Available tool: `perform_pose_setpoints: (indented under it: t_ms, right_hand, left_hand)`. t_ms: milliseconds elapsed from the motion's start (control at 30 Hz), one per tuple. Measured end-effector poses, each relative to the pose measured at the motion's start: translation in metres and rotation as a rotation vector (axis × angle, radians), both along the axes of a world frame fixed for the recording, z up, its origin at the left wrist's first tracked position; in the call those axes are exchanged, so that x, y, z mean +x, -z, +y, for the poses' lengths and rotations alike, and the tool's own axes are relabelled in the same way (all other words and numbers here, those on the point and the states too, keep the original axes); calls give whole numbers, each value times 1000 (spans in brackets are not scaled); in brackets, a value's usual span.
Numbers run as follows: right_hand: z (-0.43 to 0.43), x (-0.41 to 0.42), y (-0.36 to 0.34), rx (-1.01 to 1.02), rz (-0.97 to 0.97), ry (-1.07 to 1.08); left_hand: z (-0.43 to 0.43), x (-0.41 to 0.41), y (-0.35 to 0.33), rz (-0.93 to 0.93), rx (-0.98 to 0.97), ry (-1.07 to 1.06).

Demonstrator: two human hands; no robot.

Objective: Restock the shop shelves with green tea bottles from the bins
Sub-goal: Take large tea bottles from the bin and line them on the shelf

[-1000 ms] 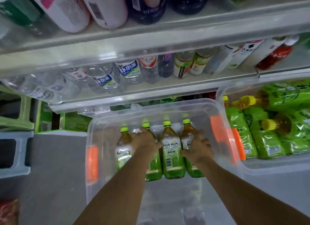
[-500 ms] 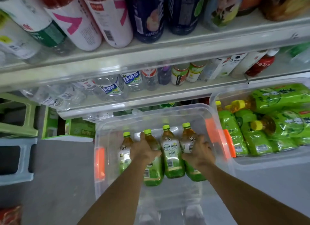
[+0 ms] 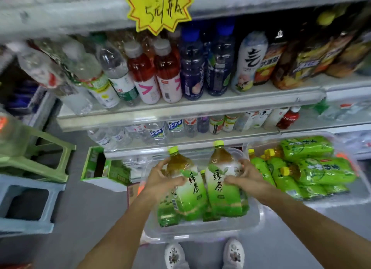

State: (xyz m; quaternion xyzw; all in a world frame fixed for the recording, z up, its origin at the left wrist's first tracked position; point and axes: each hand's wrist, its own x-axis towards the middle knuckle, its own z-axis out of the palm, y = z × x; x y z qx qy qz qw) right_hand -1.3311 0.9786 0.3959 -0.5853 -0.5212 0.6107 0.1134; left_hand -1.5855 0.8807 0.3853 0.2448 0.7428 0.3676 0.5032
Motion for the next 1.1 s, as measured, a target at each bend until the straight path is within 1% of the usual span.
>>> perform_pose_setpoints:
  t_ms: [100, 167, 233, 300, 467, 600, 733, 867, 933, 1033, 1100]
  right_hand:
    - [9, 0, -42, -81, 195, 38]
    - [10, -3, -68, -137, 312, 55]
    - [9, -7, -93, -147, 390, 60]
    - [7, -13, -117, -134, 444, 54]
    - [6, -23, -167, -45, 497, 84]
    - [13, -28, -204, 28, 547, 53]
    - [22, -33, -237, 95, 637, 32]
    - [37, -40, -280, 280, 679, 8]
    - [47, -44, -307, 393, 692, -10]
    - [60, -50, -353, 542, 728, -58]
    - [69, -54, -384, 656, 767, -48]
  left_hand:
    - [-1, -3, -36, -73, 139, -86]
    - [2, 0, -62, -167, 246, -156]
    - [10, 2, -87, -265, 348, -230]
    - [17, 1, -113, -291, 432, -249]
    - [22, 0, -181, -252, 564, -151]
    - [23, 6, -230, -112, 631, -84]
    - [25, 10, -276, 44, 752, -60]
    - [36, 5, -319, 68, 870, -124]
    - [44, -2, -340, 73, 922, -121]
    - [56, -13, -376, 145, 1005, -110]
    - [63, -20, -401, 149, 1070, -128]
